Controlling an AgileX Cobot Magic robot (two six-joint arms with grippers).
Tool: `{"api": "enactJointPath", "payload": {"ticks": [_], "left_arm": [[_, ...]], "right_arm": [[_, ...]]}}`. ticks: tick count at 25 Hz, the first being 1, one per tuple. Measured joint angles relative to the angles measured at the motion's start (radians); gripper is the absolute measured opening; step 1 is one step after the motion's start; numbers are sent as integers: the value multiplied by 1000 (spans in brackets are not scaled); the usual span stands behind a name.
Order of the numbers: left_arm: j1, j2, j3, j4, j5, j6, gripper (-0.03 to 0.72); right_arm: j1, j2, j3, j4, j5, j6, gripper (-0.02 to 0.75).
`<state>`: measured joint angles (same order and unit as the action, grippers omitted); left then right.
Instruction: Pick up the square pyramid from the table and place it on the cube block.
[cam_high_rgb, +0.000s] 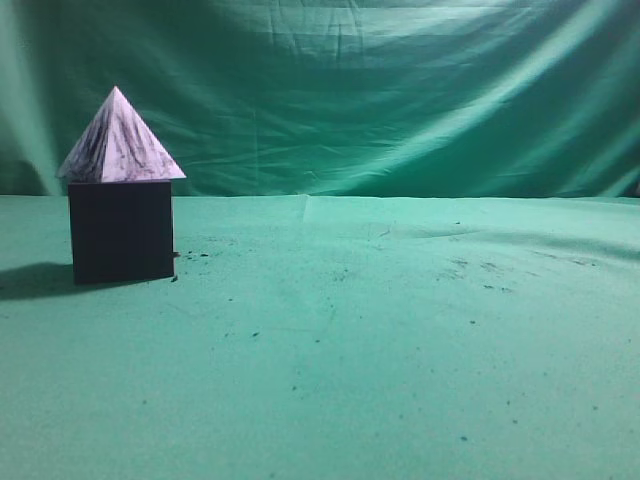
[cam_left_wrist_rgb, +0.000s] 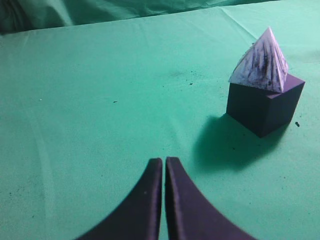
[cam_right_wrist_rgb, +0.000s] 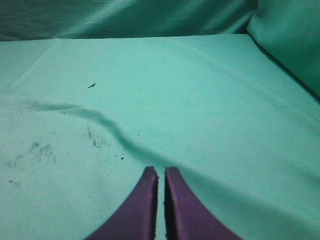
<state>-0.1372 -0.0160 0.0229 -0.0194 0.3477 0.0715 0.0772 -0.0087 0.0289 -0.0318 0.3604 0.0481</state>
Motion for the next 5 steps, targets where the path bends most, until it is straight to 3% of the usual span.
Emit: {"api": "enactJointPath", "payload": {"ticks": [5], "left_arm": [[0, 0, 0, 0, 0, 0, 0]], "right_arm": [[0, 0, -1, 0, 4, 0, 0]]}}
